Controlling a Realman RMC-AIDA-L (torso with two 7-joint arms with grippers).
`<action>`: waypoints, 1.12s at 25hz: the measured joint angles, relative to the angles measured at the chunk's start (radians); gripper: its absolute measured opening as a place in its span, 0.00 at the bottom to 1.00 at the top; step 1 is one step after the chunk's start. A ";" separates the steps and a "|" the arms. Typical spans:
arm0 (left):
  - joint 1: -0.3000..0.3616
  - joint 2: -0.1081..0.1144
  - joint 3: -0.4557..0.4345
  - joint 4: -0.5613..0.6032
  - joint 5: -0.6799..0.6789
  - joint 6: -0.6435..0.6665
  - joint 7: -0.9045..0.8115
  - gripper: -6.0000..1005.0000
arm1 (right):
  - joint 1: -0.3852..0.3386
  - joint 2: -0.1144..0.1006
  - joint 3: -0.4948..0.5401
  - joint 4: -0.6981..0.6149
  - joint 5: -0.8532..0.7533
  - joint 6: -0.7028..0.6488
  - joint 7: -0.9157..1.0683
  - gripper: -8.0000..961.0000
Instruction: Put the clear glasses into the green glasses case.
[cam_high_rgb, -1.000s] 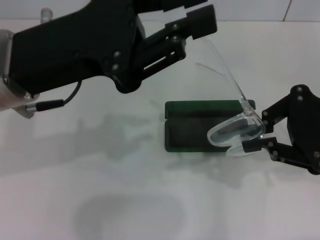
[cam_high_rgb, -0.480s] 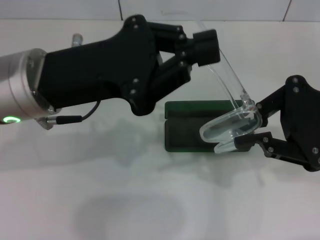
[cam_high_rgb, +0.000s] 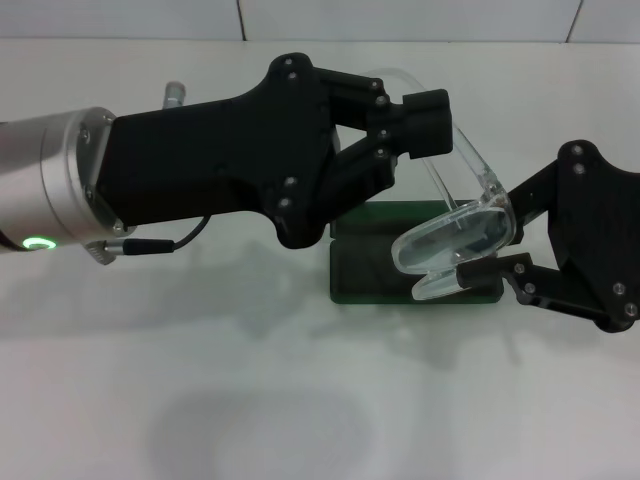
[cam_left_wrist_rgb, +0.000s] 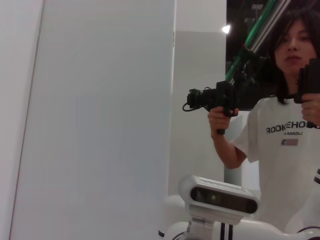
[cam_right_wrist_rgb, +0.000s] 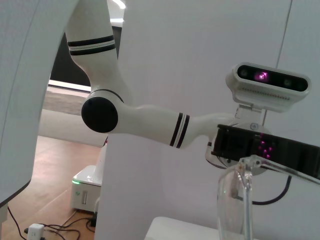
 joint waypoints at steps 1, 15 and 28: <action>0.000 0.000 0.001 0.000 0.001 0.001 -0.001 0.06 | 0.002 0.000 0.000 0.004 0.000 0.000 0.000 0.12; 0.004 -0.004 -0.026 -0.001 -0.008 0.003 0.007 0.06 | 0.006 -0.001 -0.019 0.026 -0.009 0.000 -0.005 0.12; -0.009 -0.002 0.045 -0.002 0.005 0.003 -0.009 0.06 | 0.019 0.001 -0.026 0.036 -0.001 0.005 -0.020 0.12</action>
